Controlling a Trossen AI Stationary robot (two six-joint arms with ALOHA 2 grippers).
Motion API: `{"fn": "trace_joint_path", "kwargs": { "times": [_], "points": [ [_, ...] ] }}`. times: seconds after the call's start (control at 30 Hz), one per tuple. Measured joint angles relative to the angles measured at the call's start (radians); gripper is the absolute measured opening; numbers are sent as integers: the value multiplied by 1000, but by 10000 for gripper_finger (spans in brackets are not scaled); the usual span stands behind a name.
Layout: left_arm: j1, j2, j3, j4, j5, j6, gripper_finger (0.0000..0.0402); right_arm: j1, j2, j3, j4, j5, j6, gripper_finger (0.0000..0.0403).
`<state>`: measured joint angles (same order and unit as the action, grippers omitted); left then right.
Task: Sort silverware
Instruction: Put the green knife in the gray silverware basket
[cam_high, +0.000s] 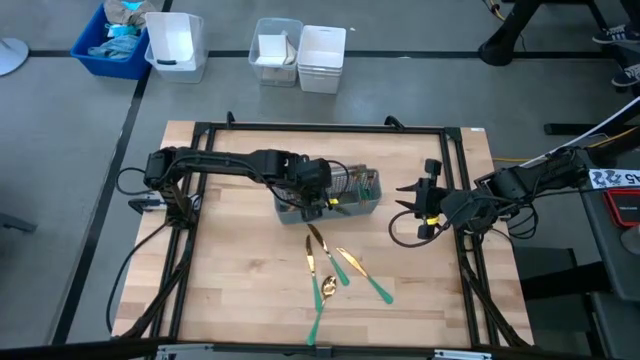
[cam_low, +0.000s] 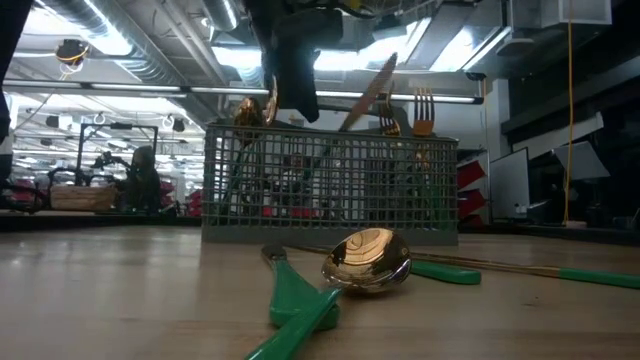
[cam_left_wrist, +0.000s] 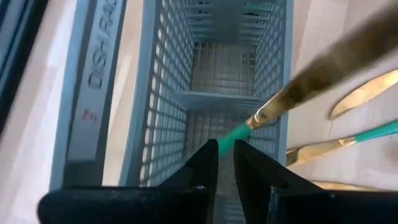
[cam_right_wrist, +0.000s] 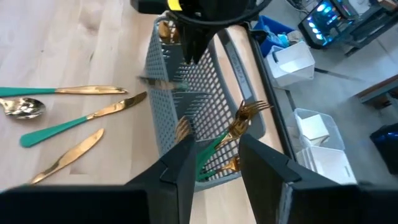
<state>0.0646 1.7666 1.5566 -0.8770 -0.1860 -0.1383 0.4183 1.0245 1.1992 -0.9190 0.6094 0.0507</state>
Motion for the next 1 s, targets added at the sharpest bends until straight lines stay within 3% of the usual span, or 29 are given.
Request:
{"fn": "trace_joint_path", "kwargs": {
  "times": [0.23, 0.5, 0.67, 1.0],
  "points": [
    [-34, -46, 0, -5, 3, -12, 45, 0, 4, 0, 0, -13, 112, 122],
    [-146, -120, 1, -8, 2, -29, 45, 0, 57, -28, 21, -214, 347, 122],
    [-267, -138, -9, 2, -17, -56, 45, 0, 130, -113, 119, -269, 448, 122],
    [-527, -156, -112, -4, -305, -235, 45, 1, 384, -180, 321, -429, 626, 122]
  ]
}}
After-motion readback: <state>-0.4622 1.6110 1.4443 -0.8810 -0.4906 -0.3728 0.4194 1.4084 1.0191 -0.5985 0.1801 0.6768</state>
